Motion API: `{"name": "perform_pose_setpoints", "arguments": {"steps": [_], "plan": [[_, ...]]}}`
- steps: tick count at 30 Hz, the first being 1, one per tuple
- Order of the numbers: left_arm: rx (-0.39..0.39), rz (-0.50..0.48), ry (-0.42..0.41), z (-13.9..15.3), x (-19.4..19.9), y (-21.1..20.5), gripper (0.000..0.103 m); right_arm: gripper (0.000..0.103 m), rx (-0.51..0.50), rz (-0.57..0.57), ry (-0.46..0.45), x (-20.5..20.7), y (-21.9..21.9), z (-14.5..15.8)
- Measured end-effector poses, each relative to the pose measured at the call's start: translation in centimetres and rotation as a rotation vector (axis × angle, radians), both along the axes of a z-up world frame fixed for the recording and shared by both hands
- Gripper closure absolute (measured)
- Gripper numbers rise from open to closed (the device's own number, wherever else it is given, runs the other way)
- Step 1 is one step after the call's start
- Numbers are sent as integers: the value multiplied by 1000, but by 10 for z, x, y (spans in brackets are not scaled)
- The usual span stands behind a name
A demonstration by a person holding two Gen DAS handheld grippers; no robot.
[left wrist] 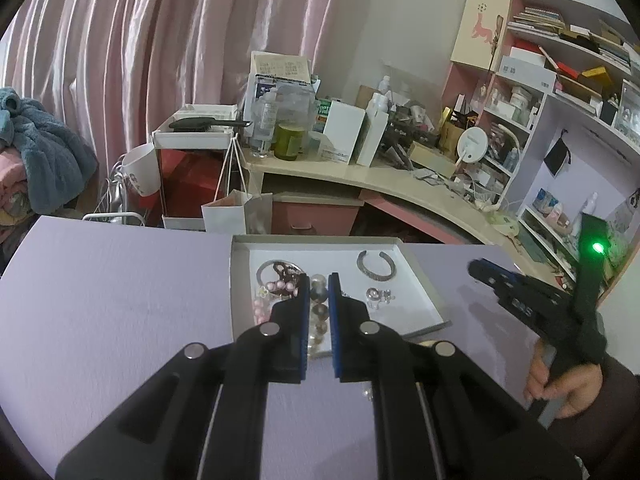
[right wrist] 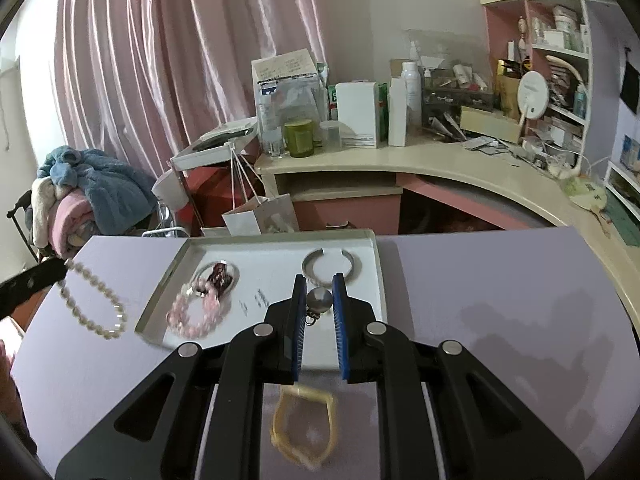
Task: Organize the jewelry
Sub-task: 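Carry the earring and pearl bracelet into the tray and open both tools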
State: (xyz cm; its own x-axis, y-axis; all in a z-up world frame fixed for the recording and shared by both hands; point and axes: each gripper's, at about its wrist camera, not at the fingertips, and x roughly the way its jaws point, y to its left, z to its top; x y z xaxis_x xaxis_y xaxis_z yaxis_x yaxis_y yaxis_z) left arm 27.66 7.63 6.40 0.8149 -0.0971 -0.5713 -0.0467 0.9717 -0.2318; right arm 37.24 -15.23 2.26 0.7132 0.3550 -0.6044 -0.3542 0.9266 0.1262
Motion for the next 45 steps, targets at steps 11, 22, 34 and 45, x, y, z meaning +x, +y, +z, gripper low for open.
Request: {"name": "perform_pose_setpoints", "arguments": {"steps": [11, 22, 34, 45], "plan": [[-10, 9, -8, 4, 23, 5, 94, 89, -30, 43, 176, 41, 32, -47], [-7, -23, -10, 10, 44, -8, 94, 62, 26, 16, 188, 40, 14, -46], [-4, -57, 1, 8, 56, -19, 94, 62, 80, -87, 190, 42, -29, -45], [-11, -74, 33, 0, 69, -22, 94, 62, 76, -78, 174, 34, -31, -43]]}}
